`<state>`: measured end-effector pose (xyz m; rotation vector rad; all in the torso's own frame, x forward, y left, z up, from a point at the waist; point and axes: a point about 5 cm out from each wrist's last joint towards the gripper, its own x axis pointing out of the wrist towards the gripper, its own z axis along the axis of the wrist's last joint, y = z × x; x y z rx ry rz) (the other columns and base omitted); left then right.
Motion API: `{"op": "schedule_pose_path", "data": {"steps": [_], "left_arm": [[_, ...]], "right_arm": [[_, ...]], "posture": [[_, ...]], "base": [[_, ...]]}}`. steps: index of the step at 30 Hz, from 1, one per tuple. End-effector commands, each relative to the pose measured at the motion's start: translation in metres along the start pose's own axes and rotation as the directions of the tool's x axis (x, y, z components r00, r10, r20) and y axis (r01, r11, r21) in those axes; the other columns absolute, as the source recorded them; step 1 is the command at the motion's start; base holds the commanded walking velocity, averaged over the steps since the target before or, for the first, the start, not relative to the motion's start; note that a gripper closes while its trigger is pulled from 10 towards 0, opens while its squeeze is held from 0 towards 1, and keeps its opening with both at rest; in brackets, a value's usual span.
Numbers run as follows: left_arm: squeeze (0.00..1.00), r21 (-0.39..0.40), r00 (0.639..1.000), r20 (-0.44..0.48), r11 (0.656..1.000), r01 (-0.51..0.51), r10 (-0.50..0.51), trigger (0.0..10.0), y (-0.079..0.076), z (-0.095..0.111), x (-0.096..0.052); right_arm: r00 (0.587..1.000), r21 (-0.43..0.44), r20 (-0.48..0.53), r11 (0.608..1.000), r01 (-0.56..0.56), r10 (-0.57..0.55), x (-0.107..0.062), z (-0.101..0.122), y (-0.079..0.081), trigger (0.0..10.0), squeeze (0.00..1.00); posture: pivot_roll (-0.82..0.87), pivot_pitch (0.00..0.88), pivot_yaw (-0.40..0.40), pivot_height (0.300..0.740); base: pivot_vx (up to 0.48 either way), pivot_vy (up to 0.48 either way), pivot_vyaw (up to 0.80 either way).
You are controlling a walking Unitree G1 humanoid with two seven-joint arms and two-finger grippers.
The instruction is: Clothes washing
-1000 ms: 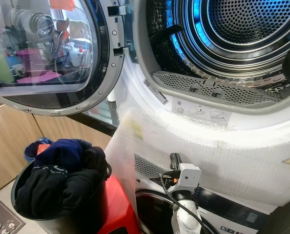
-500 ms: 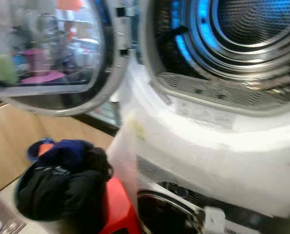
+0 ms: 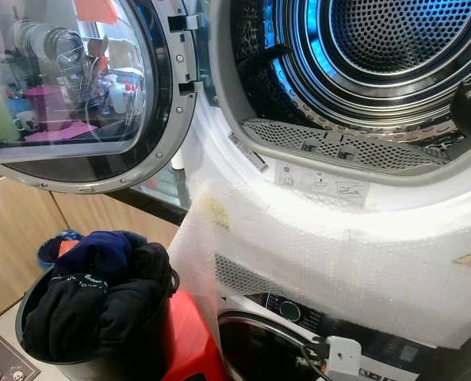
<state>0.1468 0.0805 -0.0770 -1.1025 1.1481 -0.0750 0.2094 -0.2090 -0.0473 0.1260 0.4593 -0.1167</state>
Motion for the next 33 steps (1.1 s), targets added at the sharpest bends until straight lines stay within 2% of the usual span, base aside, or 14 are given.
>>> {"op": "schedule_pose_path", "data": {"steps": [1, 3, 6, 33], "left_arm": [[0.00, 0.700, 0.786, 0.375, 0.405, -0.588, 0.492, 10.0, 0.082, 0.081, -0.058], [0.00, 0.722, 0.791, 0.368, 0.386, -0.574, 0.489, 10.0, 0.081, 0.078, -0.055], [0.00, 0.727, 0.794, 0.364, 0.384, -0.569, 0.487, 10.0, 0.081, 0.075, -0.054], [0.00, 0.727, 0.794, 0.364, 0.384, -0.569, 0.487, 10.0, 0.081, 0.075, -0.054]], "right_arm": [[0.999, -0.014, -0.045, 1.000, 0.012, -0.013, -0.001, -0.006, -0.002, 10.0, 0.00], [0.988, -0.060, -0.147, 0.997, 0.046, -0.054, -0.008, -0.021, -0.009, 10.0, 0.00], [0.976, -0.086, -0.206, 0.995, 0.051, -0.068, -0.013, -0.031, -0.011, 10.0, 0.00], [0.976, -0.086, -0.206, 0.995, 0.051, -0.068, -0.013, -0.031, -0.011, 10.0, 0.00]], "posture": [[-0.02, 0.000, 0.000, 0.740], [-0.01, 0.000, 0.000, 0.740], [0.01, 0.000, 0.010, 0.740], [0.01, 0.000, 0.010, 0.740]], "base": [[0.000, 0.000, 0.00], [0.000, 0.000, 0.00], [0.000, 0.000, 0.00], [0.000, 0.000, 0.00]]}}
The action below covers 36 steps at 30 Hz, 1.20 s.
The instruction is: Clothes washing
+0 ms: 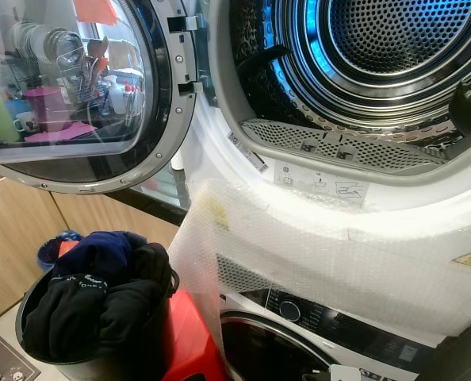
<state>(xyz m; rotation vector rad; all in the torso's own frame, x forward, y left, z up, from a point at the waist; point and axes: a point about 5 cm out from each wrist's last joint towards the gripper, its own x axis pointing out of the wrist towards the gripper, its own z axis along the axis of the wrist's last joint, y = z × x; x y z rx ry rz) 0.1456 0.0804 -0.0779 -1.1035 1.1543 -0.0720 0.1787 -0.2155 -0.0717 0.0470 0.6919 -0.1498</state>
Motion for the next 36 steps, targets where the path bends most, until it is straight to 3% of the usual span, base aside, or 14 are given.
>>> {"op": "schedule_pose_path", "data": {"steps": [1, 27, 29, 31, 35, 36], "left_arm": [[0.00, 0.726, 0.795, 0.368, 0.384, -0.570, 0.483, 10.0, 0.080, 0.076, -0.054], [0.00, 0.726, 0.795, 0.368, 0.384, -0.570, 0.483, 10.0, 0.080, 0.076, -0.054], [0.00, 0.725, 0.795, 0.368, 0.386, -0.570, 0.482, 10.0, 0.080, 0.075, -0.054], [0.00, 0.722, 0.806, 0.363, 0.406, -0.561, 0.468, 10.0, 0.075, 0.069, -0.047], [0.00, 0.705, 0.799, 0.366, 0.417, -0.573, 0.477, 10.0, 0.076, 0.065, -0.046], [0.00, 0.666, 0.779, 0.382, 0.437, -0.605, 0.497, 10.0, 0.080, 0.066, -0.050]], "right_arm": [[1.000, -0.002, 0.015, 1.000, -0.005, 0.005, 0.002, 0.004, 0.001, 10.0, 0.00], [1.000, -0.002, 0.015, 1.000, -0.005, 0.005, 0.002, 0.004, 0.001, 10.0, 0.00], [1.000, -0.009, -0.002, 1.000, -0.006, 0.006, 0.001, 0.001, 0.002, 10.0, 0.00], [0.981, -0.118, -0.193, 0.991, -0.061, 0.037, -0.006, -0.027, 0.014, 10.0, 0.00], [0.963, -0.160, -0.268, 0.984, -0.082, 0.037, -0.010, -0.039, 0.017, 10.0, 0.00], [0.962, -0.157, -0.270, 0.985, -0.079, 0.034, -0.010, -0.039, 0.017, 10.0, 0.00]], "posture": [[0.01, 0.000, 0.010, 0.740], [0.01, 0.000, 0.010, 0.740], [0.02, 0.000, 0.000, 0.740], [0.06, 0.000, 0.000, 0.740], [0.06, 0.000, 0.000, 0.740], [0.06, 0.000, 0.000, 0.740]], "base": [[0.000, 0.000, 0.00], [0.000, 0.000, 0.00], [0.000, 0.000, 0.00], [0.000, 0.000, 0.00], [0.000, 0.000, 0.00], [0.000, 0.000, 0.00]]}}
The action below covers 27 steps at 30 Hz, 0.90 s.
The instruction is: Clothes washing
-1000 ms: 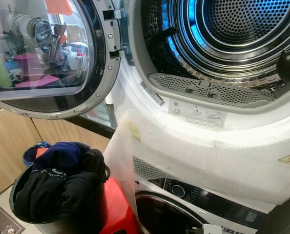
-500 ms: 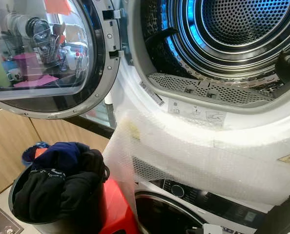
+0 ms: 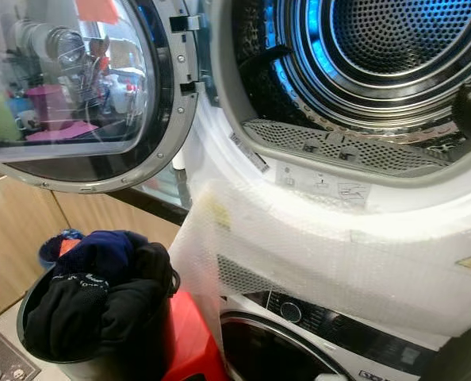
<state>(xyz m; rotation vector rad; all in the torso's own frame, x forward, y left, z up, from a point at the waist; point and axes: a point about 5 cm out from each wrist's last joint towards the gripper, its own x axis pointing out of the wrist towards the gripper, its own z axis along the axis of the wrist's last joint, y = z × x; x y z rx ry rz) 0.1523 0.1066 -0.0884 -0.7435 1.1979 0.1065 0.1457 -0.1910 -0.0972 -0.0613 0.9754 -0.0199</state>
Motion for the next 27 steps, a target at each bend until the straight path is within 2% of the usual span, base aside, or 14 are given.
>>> {"op": "schedule_pose_path", "data": {"steps": [1, 3, 8, 14, 15, 18, 19, 27], "left_arm": [[0.00, 0.578, 0.925, 0.234, 0.722, -0.381, 0.301, 10.0, 0.0824, 0.0334, -0.0206], [0.00, 0.558, 0.922, 0.237, 0.734, -0.388, 0.308, 10.0, 0.0843, 0.0343, -0.0216], [0.00, 0.548, 0.920, 0.239, 0.739, -0.393, 0.312, 10.0, 0.0884, 0.0368, -0.0239], [0.00, 0.569, 0.925, 0.224, 0.729, -0.379, 0.306, 10.0, 0.0910, 0.0367, -0.0251], [0.00, 0.589, 0.929, 0.218, 0.718, -0.370, 0.300, 10.0, 0.0907, 0.0363, -0.0250], [0.00, 0.597, 0.931, 0.216, 0.714, -0.365, 0.295, 10.0, 0.0901, 0.0361, -0.0247], [0.00, 0.599, 0.932, 0.217, 0.714, -0.362, 0.290, 10.0, 0.0891, 0.0357, -0.0242], [0.00, 0.609, 0.935, 0.223, 0.709, -0.354, 0.275, 10.0, 0.0846, 0.0377, -0.0226]], "right_arm": [[1.000, -0.005, 0.005, 1.000, 0.015, -0.015, 0.0005, 0.0029, -0.0037, 10.0, 0.00], [1.000, -0.004, 0.004, 1.000, 0.016, -0.016, 0.0004, 0.0025, -0.0039, 10.0, 0.00], [1.000, 0.001, -0.003, 1.000, 0.021, -0.021, 0.0002, 0.0012, -0.0046, 10.0, 0.00], [1.000, 0.004, -0.011, 1.000, 0.029, -0.029, 0.0000, 0.0003, -0.0059, 10.0, 0.00], [1.000, 0.006, -0.012, 1.000, 0.029, -0.029, -0.0001, 0.0000, -0.0062, 10.0, 0.00], [1.000, 0.007, -0.011, 1.000, 0.029, -0.029, 0.0000, 0.0002, -0.0061, 10.0, 0.00], [1.000, 0.007, -0.011, 1.000, 0.028, -0.028, 0.0000, 0.0004, -0.0060, 10.0, 0.00], [1.000, 0.009, -0.009, 1.000, 0.026, -0.025, 0.0004, 0.0014, -0.0052, 10.0, 0.00]], "posture": [[0.06, 0.000, 0.000, 0.740], [0.06, 0.000, 0.000, 0.740], [0.06, 0.000, 0.000, 0.740], [0.06, 0.000, 0.000, 0.740], [0.06, 0.000, 0.000, 0.740], [0.06, 0.000, 0.000, 0.740], [0.07, 0.000, -0.032, 0.740], [0.07, 0.000, -0.034, 0.740]], "base": [[0.000, 0.000, 0.00], [0.000, 0.000, 0.00], [0.000, 0.000, 0.00], [0.000, 0.000, 0.00], [0.000, 0.000, 0.00], [0.000, 0.000, 0.00], [0.000, 0.000, 0.00], [0.000, 0.000, 0.00]]}}
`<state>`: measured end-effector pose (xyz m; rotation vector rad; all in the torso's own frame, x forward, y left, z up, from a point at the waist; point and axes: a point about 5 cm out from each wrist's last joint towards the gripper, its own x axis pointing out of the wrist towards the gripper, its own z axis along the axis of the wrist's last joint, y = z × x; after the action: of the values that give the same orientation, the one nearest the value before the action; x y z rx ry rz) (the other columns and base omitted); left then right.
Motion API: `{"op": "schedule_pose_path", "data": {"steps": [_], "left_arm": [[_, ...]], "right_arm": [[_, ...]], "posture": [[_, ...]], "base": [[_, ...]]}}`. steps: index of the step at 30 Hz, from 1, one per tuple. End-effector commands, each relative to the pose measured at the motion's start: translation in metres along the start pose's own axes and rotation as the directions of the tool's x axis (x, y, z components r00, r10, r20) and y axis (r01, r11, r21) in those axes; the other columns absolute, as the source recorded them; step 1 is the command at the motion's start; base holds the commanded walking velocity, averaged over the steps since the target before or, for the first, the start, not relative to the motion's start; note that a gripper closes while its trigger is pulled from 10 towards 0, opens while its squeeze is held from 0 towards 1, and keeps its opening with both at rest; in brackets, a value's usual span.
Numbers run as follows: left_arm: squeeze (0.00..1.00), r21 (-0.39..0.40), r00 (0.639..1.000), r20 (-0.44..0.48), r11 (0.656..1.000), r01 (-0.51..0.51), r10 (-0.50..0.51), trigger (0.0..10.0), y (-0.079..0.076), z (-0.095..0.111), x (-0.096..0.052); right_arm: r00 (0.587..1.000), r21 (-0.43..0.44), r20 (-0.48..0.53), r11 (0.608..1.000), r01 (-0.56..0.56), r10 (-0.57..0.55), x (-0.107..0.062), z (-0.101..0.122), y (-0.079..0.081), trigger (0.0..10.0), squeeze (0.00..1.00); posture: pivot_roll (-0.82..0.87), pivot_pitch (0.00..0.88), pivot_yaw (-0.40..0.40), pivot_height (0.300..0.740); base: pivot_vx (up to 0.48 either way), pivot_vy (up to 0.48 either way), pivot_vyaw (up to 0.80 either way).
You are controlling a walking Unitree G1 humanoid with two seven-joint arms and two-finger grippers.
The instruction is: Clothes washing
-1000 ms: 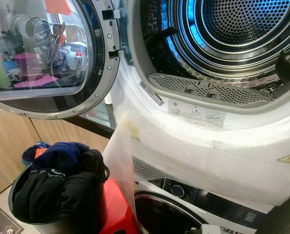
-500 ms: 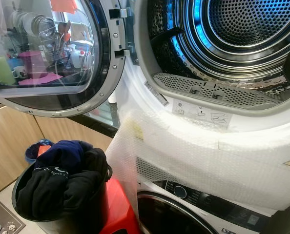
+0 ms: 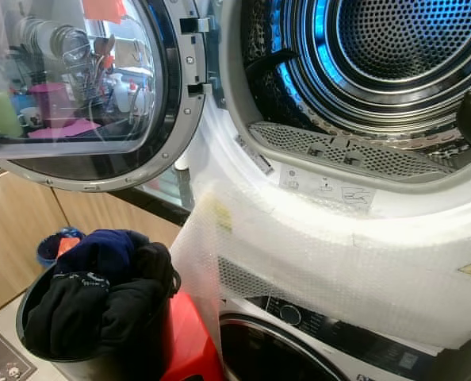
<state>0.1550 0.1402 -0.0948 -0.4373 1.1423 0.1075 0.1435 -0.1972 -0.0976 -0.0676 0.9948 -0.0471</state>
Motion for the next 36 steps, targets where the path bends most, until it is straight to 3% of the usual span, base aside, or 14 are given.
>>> {"op": "schedule_pose_path", "data": {"steps": [1, 18, 22, 24, 27, 29, 30, 33, 36], "left_arm": [[0.00, 0.443, 0.982, 0.073, 0.876, -0.191, 0.177, 10.0, 0.061, 0.004, -0.010], [0.00, 0.458, 0.983, 0.093, 0.869, -0.186, 0.161, 10.0, 0.058, 0.011, -0.009], [0.00, 0.494, 0.983, 0.111, 0.850, -0.182, 0.147, 10.0, 0.054, 0.015, -0.008], [0.00, 0.602, 0.987, 0.116, 0.782, -0.161, 0.114, 10.0, 0.048, 0.018, -0.007], [0.00, 0.640, 0.989, 0.116, 0.754, -0.147, 0.095, 10.0, 0.044, 0.019, -0.006], [0.00, 0.723, 0.992, 0.112, 0.681, -0.121, 0.058, 10.0, 0.038, 0.021, -0.005], [0.00, 0.723, 0.992, 0.112, 0.681, -0.121, 0.058, 10.0, 0.038, 0.021, -0.005], [0.00, 0.809, 0.995, 0.102, 0.581, -0.089, 0.012, 10.0, 0.030, 0.022, -0.004], [0.00, 0.853, 0.996, 0.091, 0.518, -0.068, -0.018, 10.0, 0.026, 0.022, -0.003]], "right_arm": [[1.000, 0.003, 0.011, 1.000, 0.000, 0.000, 0.001, 0.003, 0.001, 10.0, 0.00], [1.000, 0.008, 0.011, 1.000, 0.002, -0.002, 0.001, 0.004, 0.001, 10.0, 0.00], [1.000, 0.008, 0.013, 1.000, 0.002, -0.002, 0.001, 0.005, 0.000, 10.0, 0.00], [1.000, 0.008, 0.015, 1.000, 0.001, -0.001, 0.001, 0.006, 0.001, 10.0, 0.00], [1.000, 0.010, 0.017, 1.000, 0.000, 0.000, 0.001, 0.007, 0.001, 10.0, 0.00], [1.000, 0.009, 0.021, 1.000, -0.003, 0.003, 0.002, 0.007, 0.001, 10.0, 0.00], [1.000, 0.009, 0.021, 1.000, -0.003, 0.003, 0.002, 0.007, 0.001, 10.0, 0.00], [1.000, 0.006, 0.026, 1.000, -0.004, 0.004, 0.002, 0.009, 0.000, 10.0, 0.00], [1.000, 0.004, 0.029, 1.000, -0.003, 0.003, 0.002, 0.009, -0.002, 10.0, 0.00]], "posture": [[0.07, 0.000, -0.033, 0.740], [0.07, 0.000, -0.033, 0.740], [0.07, 0.000, -0.033, 0.740], [0.07, 0.000, -0.035, 0.740], [0.07, 0.000, -0.034, 0.740], [0.07, 0.000, -0.031, 0.740], [0.07, 0.000, -0.031, 0.740], [0.07, 0.000, -0.029, 0.740], [0.06, 0.000, -0.026, 0.740]], "base": [[0.000, 0.000, 0.00], [0.000, 0.000, 0.00], [0.000, 0.000, 0.00], [0.000, 0.000, 0.00], [0.000, 0.000, 0.00], [0.000, 0.000, 0.00], [0.000, 0.000, 0.00], [0.000, 0.000, 0.00], [0.000, 0.000, 0.00]]}}
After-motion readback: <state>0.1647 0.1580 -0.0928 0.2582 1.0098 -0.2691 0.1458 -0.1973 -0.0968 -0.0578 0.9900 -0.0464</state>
